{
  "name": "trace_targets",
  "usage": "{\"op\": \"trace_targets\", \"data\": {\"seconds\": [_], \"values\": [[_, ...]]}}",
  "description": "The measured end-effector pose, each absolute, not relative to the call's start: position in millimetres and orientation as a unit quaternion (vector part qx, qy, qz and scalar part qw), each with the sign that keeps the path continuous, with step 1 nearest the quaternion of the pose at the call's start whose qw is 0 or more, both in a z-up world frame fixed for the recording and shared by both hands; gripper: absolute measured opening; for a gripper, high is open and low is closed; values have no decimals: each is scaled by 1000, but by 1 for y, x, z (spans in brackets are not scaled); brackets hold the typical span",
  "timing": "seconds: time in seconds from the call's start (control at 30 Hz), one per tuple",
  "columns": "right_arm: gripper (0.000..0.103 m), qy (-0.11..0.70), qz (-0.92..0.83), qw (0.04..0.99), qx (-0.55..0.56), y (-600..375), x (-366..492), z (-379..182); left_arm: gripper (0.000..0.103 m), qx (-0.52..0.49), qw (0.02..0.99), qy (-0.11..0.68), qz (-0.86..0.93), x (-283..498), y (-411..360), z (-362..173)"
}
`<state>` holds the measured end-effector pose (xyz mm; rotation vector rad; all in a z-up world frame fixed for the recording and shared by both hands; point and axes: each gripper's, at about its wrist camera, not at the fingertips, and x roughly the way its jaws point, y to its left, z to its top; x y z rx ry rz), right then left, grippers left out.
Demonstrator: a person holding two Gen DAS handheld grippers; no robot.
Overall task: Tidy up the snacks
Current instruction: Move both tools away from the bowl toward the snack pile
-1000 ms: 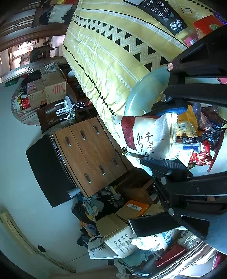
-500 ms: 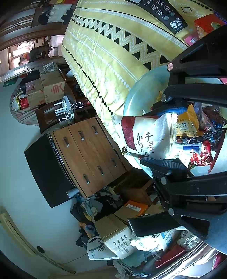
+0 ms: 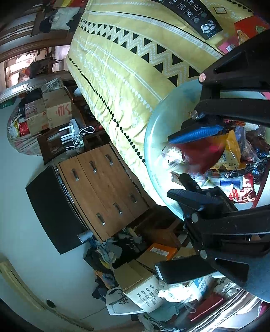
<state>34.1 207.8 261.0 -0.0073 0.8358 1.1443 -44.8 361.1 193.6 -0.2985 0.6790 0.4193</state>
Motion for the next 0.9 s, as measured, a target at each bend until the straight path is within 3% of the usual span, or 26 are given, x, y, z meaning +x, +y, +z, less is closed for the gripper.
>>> {"op": "trace_targets", "data": {"seconds": [0.07,0.13,0.23,0.3,0.37,0.67,0.9], "values": [[61,384,524,760,0,206,34,261,72,-140,910,329,211,-45,360,195],[66,380,524,762,2,201,31,264,90,-134,909,327,222,-47,357,197],[68,373,523,766,-6,197,26,270,99,-127,909,319,237,-48,354,203],[83,363,518,774,-11,191,22,276,103,-120,909,315,244,-48,350,209],[89,352,516,780,-10,182,18,283,103,-112,911,311,247,-49,343,214],[89,324,508,798,7,131,4,312,103,-89,929,279,225,-55,300,247],[93,257,447,856,28,20,-18,331,103,-59,955,237,166,-51,215,258]]}}
